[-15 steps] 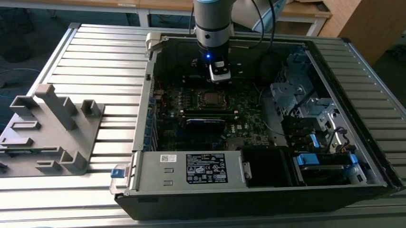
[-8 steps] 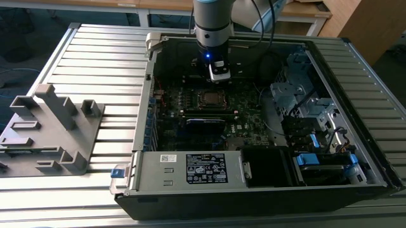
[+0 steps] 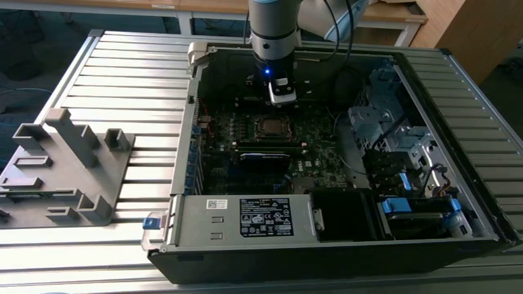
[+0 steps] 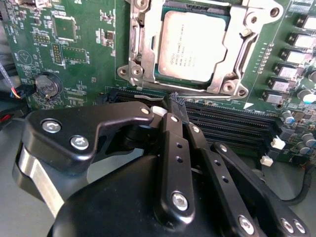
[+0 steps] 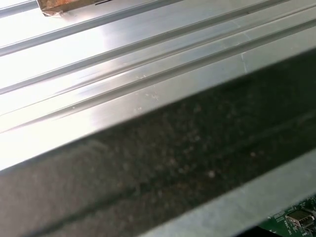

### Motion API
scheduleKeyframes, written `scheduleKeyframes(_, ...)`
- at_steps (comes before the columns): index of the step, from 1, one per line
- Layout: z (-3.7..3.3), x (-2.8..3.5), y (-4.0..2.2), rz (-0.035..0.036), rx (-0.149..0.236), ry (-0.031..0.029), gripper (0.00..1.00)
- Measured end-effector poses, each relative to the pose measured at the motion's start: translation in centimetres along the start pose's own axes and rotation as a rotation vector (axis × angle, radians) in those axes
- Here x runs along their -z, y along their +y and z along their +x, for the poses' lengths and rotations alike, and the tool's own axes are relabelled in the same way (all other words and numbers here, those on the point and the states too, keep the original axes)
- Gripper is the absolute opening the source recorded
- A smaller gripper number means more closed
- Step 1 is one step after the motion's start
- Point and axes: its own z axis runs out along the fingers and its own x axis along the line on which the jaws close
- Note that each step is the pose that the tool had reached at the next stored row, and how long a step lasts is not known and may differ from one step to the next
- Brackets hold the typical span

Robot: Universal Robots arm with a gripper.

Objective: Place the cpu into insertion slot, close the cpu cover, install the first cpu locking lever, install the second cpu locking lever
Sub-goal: 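Install the first cpu locking lever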

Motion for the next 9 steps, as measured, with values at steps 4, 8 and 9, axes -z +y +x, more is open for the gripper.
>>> scheduleKeyframes(4,0.00,0.00,0.00,0.0002,0.000,-0.0002,0.11)
scheduleKeyframes(8,0.01,-0.07,0.00,0.0092,0.001,-0.0042,0.11)
scheduleKeyframes(9,0.01,-0.08,-0.01,0.0134,0.002,-0.0059,0.11)
